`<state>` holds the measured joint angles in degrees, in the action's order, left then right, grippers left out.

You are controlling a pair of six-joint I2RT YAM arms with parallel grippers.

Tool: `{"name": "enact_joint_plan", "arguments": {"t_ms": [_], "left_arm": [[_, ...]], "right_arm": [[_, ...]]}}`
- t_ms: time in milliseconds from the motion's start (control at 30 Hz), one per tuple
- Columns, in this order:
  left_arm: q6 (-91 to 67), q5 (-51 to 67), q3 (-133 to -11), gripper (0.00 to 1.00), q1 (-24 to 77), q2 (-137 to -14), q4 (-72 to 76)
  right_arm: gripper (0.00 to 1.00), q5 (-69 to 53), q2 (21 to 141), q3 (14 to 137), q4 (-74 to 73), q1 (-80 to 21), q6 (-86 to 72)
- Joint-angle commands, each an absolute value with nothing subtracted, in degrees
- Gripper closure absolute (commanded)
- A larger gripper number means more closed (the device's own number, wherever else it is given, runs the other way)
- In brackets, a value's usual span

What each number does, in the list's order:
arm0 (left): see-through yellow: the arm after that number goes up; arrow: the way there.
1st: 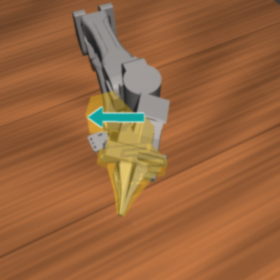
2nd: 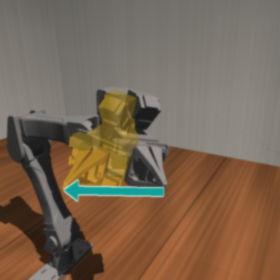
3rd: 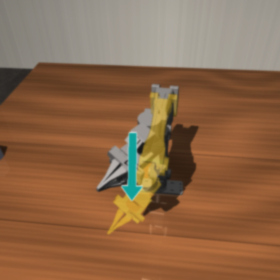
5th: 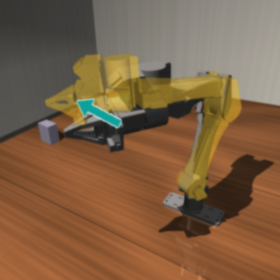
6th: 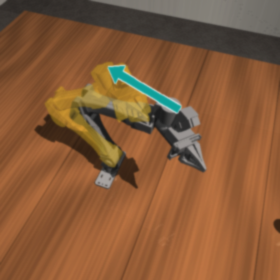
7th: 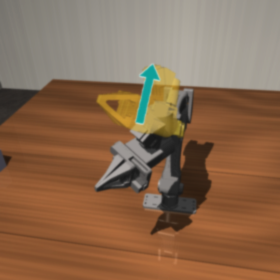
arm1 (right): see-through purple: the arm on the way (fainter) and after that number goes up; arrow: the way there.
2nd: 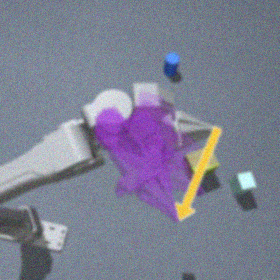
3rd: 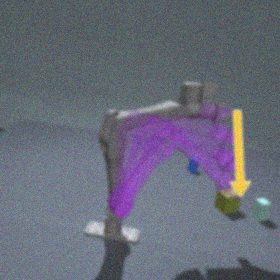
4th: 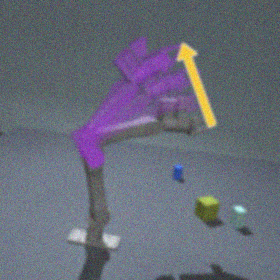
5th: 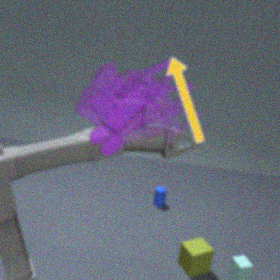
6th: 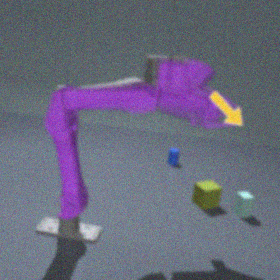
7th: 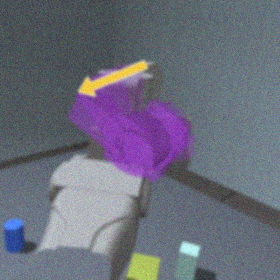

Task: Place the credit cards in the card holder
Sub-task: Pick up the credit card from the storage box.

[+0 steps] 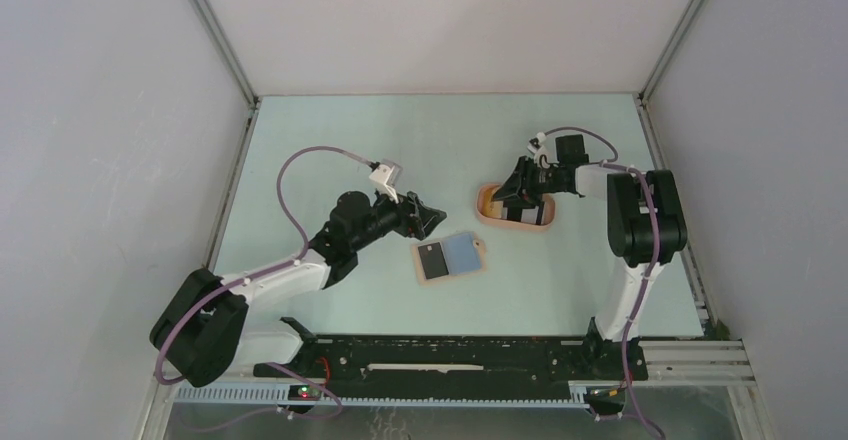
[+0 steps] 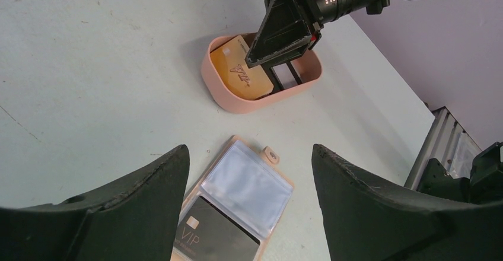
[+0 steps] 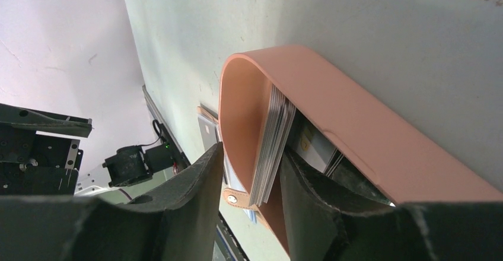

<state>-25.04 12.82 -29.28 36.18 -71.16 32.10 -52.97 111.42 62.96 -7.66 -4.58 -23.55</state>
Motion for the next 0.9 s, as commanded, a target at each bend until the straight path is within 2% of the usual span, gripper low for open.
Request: {"name": "enact_joint_plan", "arguments": {"t_ms": [0, 300, 867], "left_arm": [[-25.75, 13.82, -28.20, 0.20, 35.83, -70.66, 35.13], [-26.06, 14.30, -28.27, 0.20, 35.77, -71.54, 35.57], [-26.02, 13.73, -27.47, 0.20, 35.55, -71.01, 35.54]], "right_arm": [[0.50, -53.35, 112.58, 65.90, -8.88, -5.90, -22.71], [0.47, -52.20, 114.61, 67.98, -11.32, -7.37, -21.14], [0.50, -54.66, 111.91, 68.27, -11.91, -4.66, -21.58]]}}
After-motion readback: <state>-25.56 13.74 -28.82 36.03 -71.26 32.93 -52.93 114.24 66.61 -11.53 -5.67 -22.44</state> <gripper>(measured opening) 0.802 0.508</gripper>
